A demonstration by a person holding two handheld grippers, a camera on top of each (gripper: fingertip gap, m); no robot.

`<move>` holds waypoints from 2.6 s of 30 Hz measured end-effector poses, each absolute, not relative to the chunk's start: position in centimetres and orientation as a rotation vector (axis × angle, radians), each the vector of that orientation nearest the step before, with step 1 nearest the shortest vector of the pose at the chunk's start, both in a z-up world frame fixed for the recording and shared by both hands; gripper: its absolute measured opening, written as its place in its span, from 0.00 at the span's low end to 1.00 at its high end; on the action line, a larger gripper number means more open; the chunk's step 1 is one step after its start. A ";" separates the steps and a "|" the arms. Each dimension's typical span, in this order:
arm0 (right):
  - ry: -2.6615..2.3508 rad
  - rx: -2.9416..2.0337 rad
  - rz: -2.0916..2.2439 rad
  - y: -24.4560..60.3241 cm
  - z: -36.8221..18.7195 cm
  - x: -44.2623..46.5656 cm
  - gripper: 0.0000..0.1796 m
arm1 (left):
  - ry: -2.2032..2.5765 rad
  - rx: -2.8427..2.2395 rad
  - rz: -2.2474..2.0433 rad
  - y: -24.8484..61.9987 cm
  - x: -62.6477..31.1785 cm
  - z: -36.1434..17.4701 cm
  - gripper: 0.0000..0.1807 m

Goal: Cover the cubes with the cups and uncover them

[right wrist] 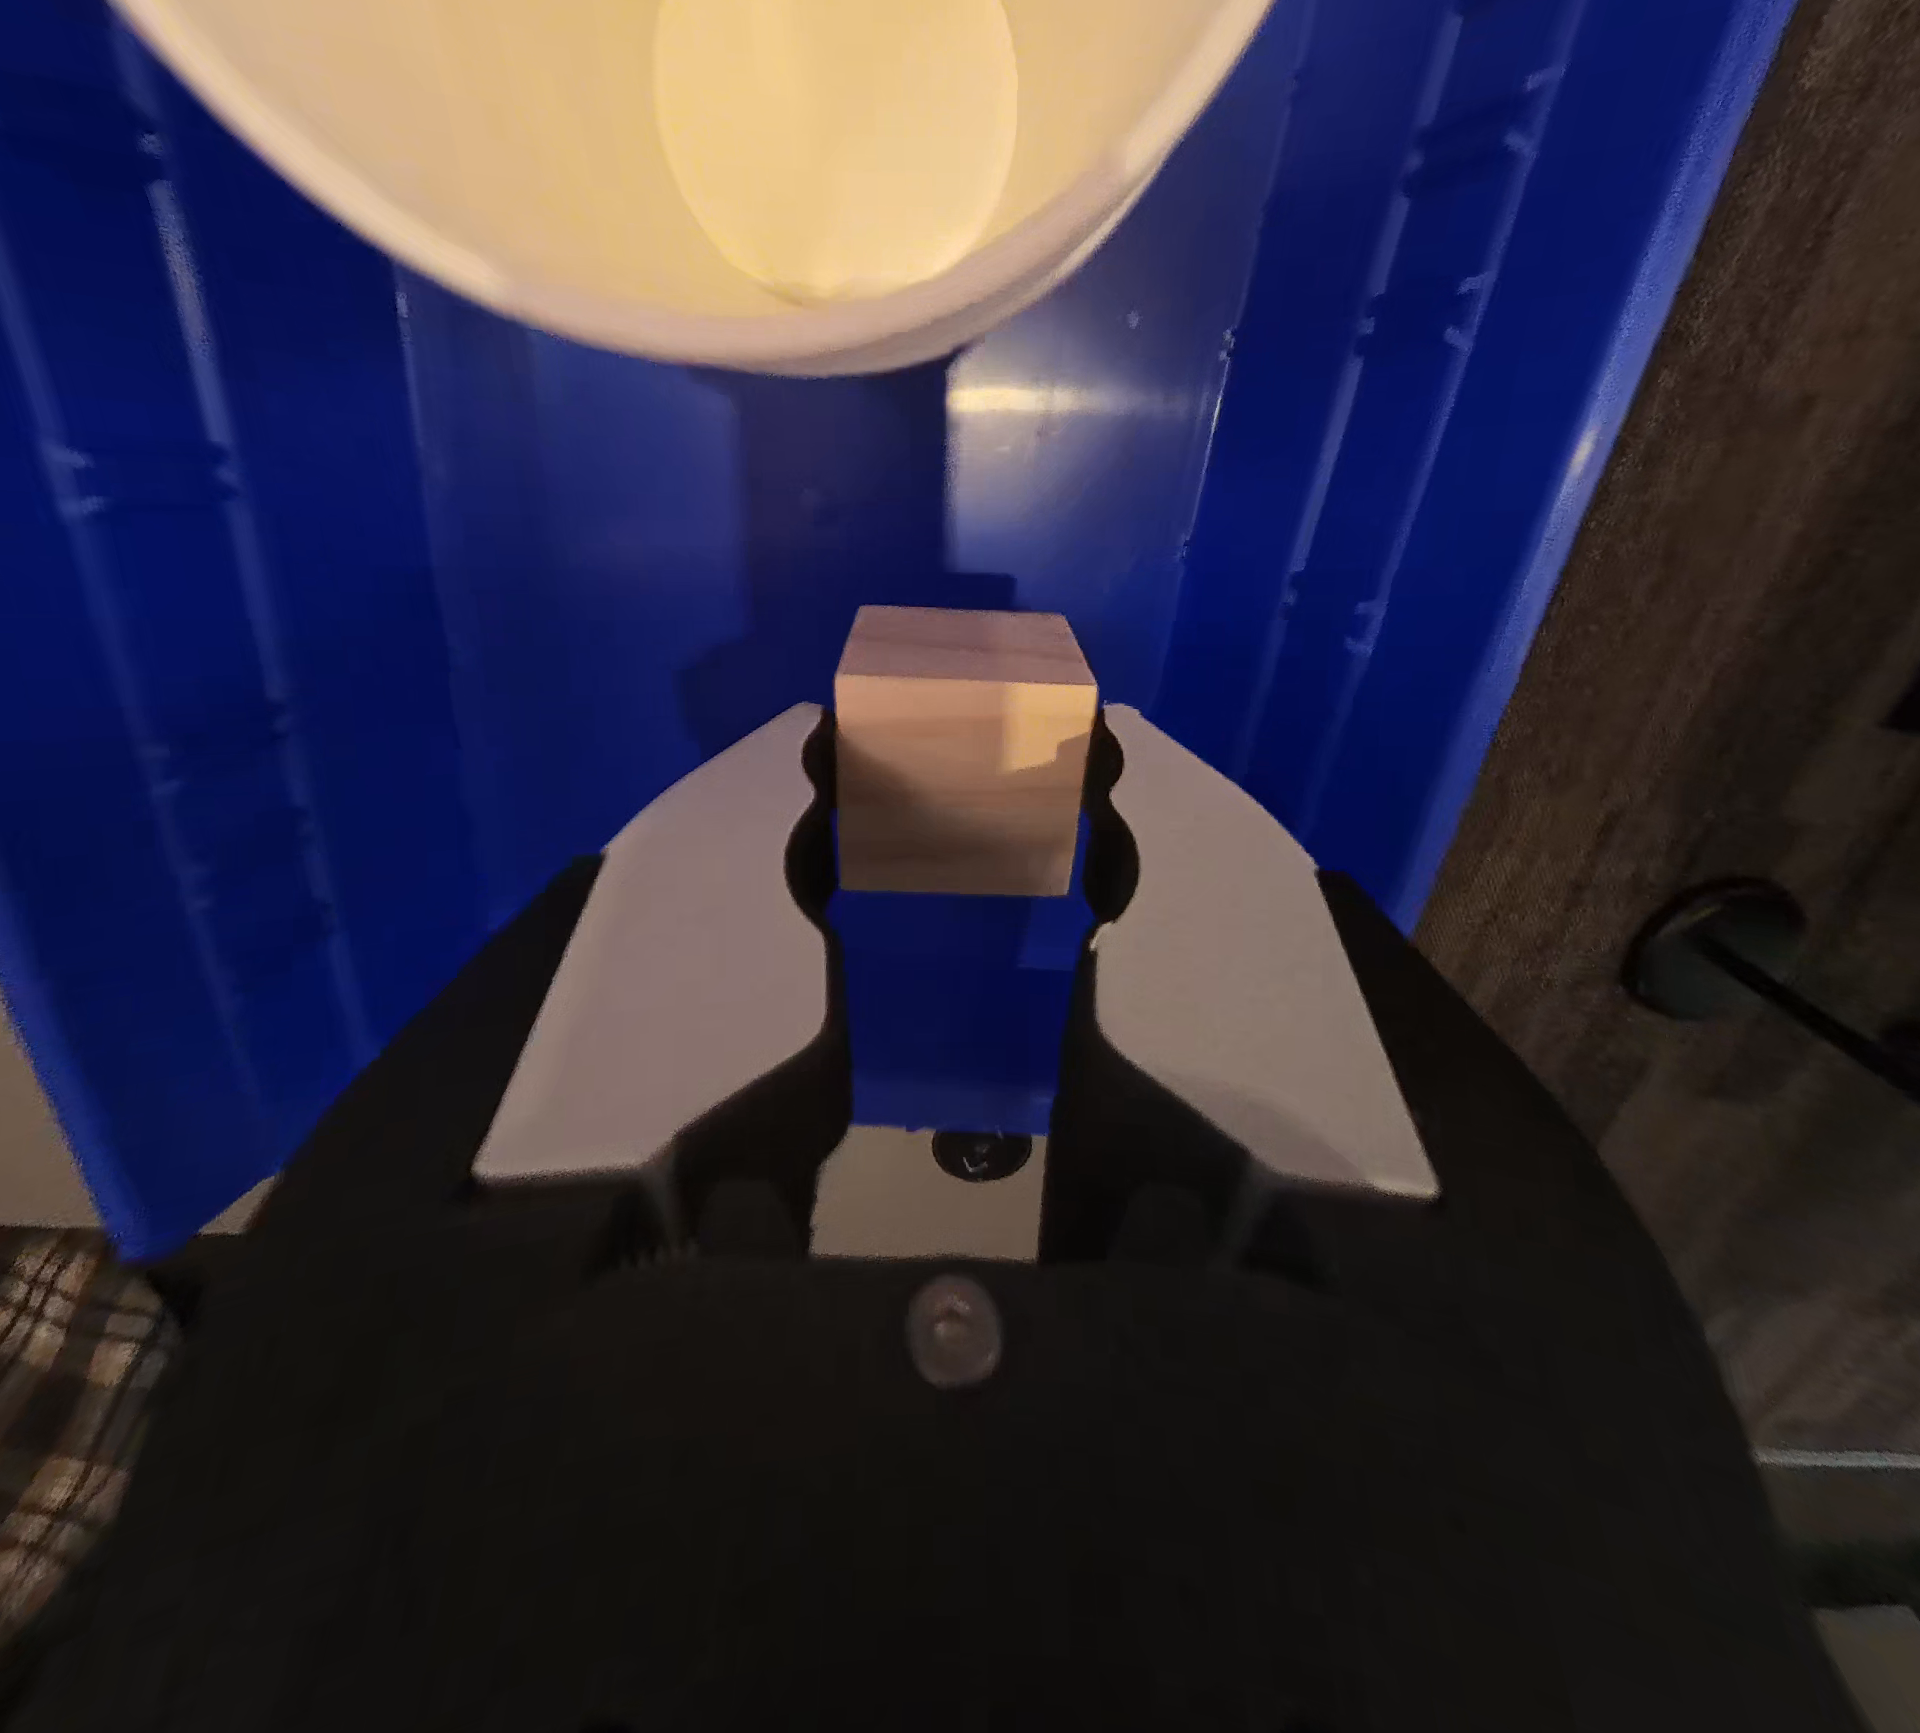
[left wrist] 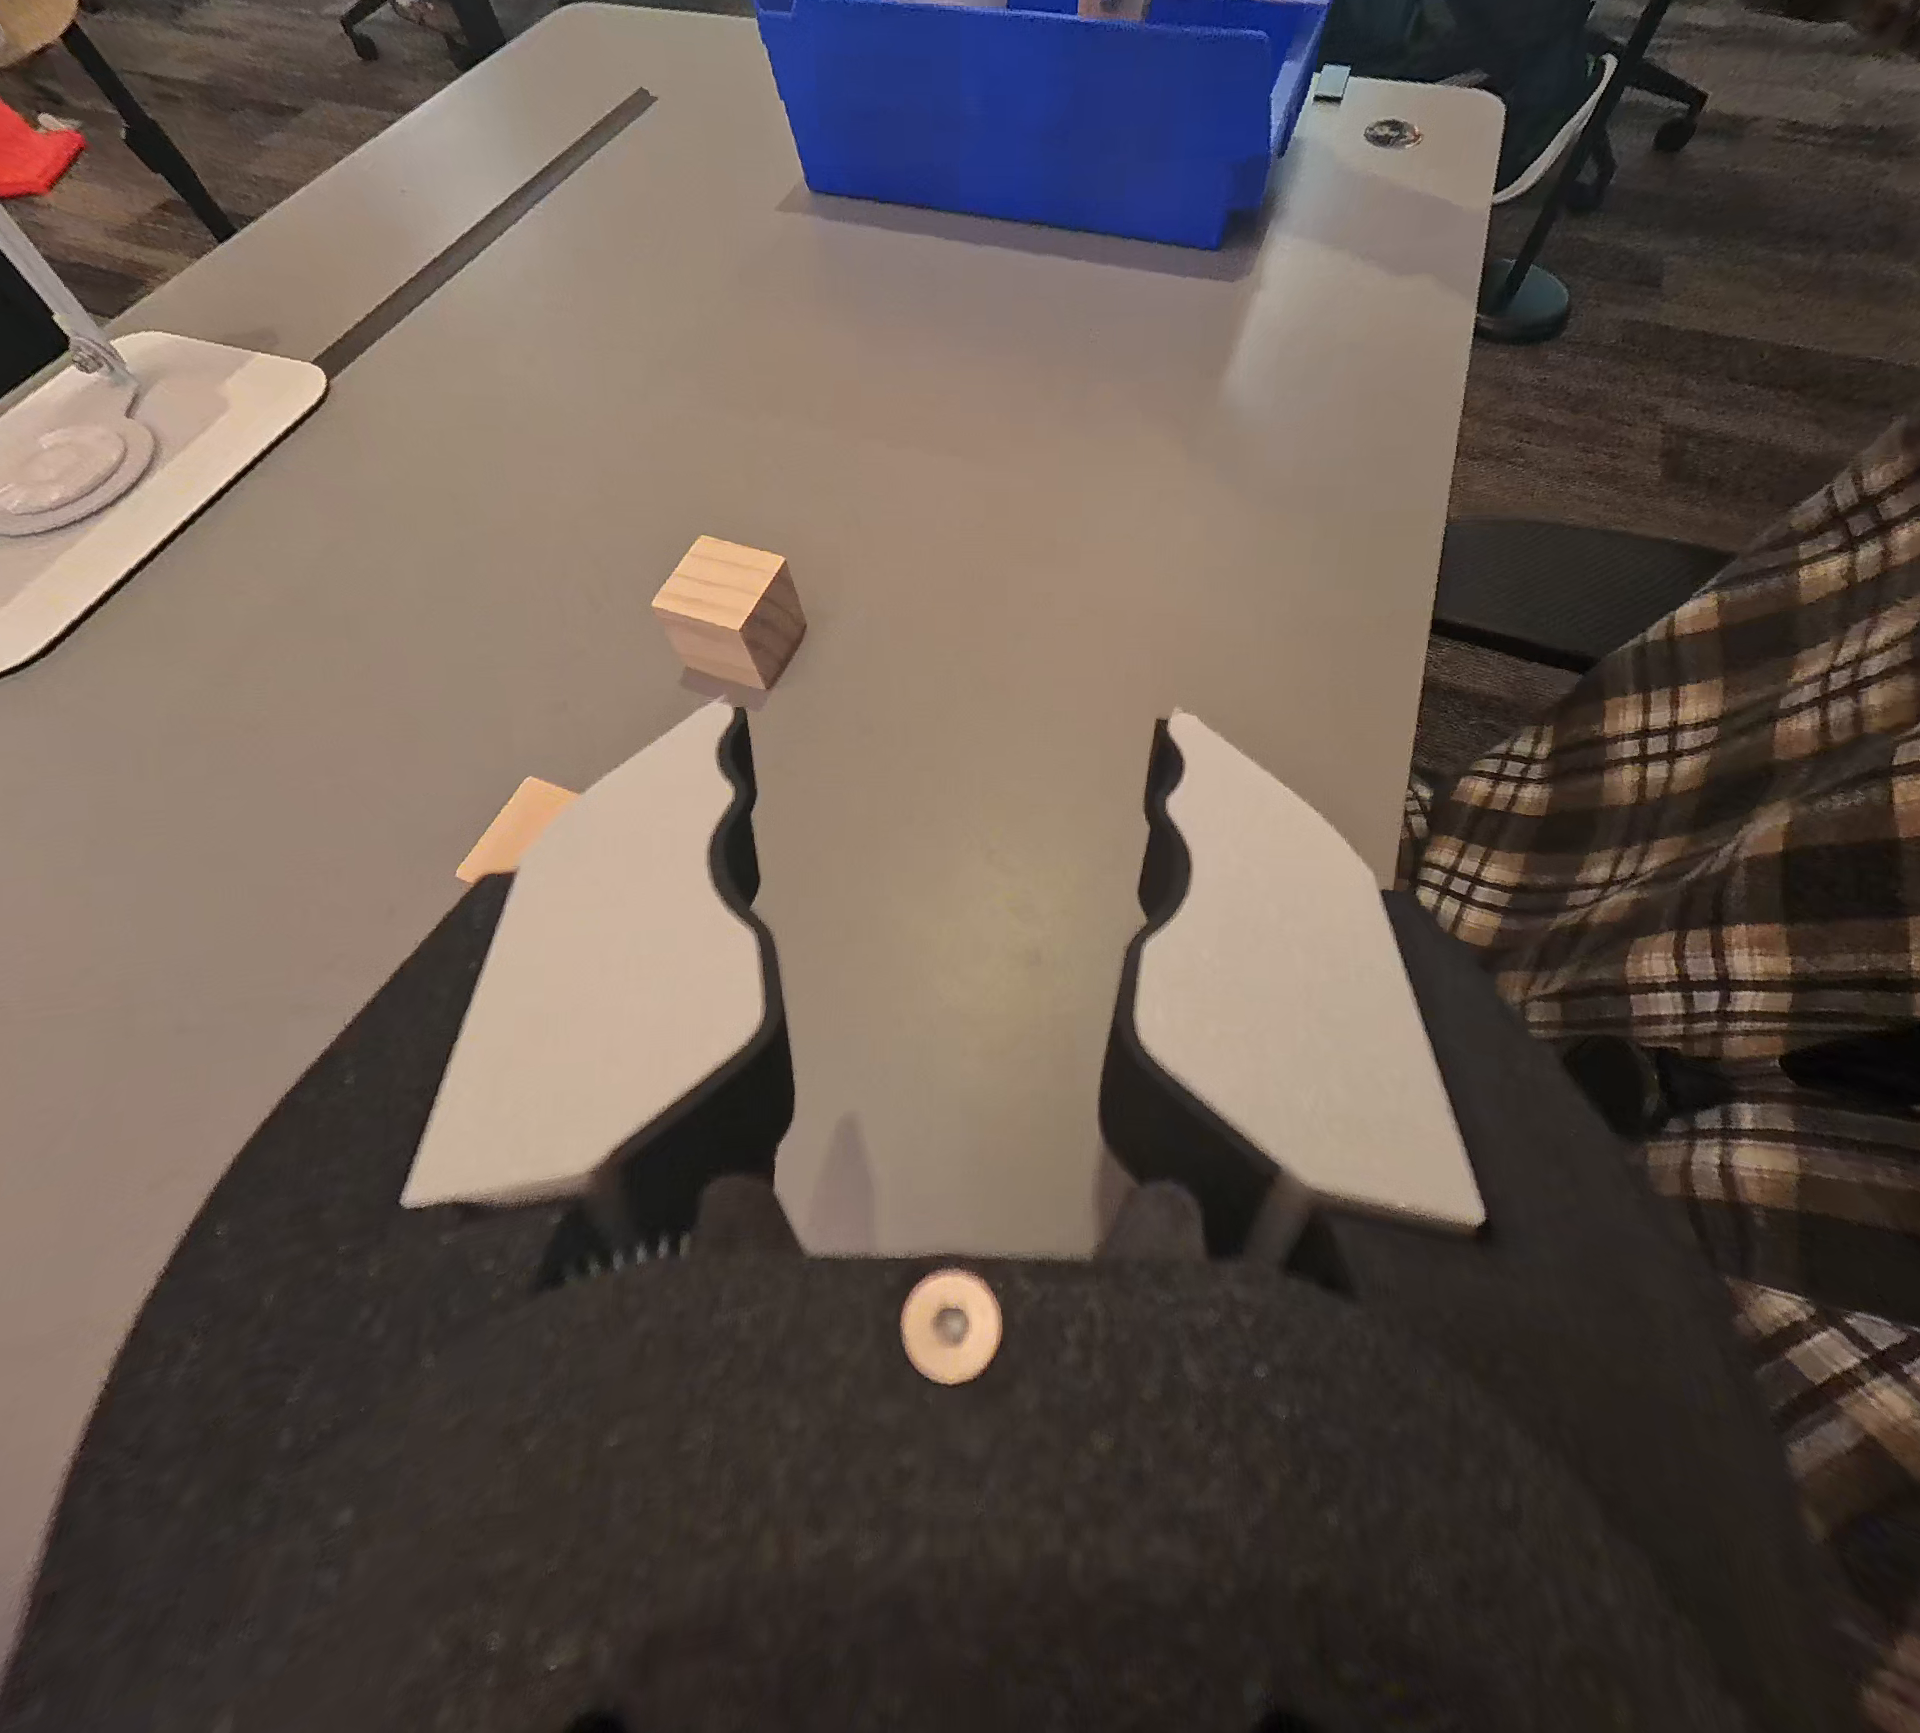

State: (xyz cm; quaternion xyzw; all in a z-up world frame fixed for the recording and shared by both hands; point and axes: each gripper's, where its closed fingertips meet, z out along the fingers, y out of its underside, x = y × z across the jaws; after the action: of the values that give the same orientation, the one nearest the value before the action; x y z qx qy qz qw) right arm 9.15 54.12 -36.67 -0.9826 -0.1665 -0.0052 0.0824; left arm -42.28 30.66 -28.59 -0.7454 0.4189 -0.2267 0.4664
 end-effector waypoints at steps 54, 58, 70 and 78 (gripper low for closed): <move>-1.769 -2.095 0.087 48.4 -26.3 -26.1 0.50 | 0.867 -1.735 -0.504 29.4 -48.3 -23.3 0.39; -1.969 -1.950 0.177 47.0 -30.1 -31.2 0.50 | 0.863 -1.727 -0.497 29.4 -48.6 -23.1 0.39; -2.361 -1.770 0.112 46.1 -38.6 -36.4 0.41 | 0.867 -1.742 -0.495 29.9 -48.6 -23.6 0.39; -2.416 -1.834 0.124 46.2 -41.5 -36.8 0.41 | 0.863 -1.751 -0.500 30.2 -48.7 -23.9 0.39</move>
State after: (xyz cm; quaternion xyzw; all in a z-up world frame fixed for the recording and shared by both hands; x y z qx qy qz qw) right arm -36.79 46.16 -41.54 -0.6032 -0.7948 0.0407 0.0529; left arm -48.75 30.20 -23.88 -0.7346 0.3623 -0.2098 0.5339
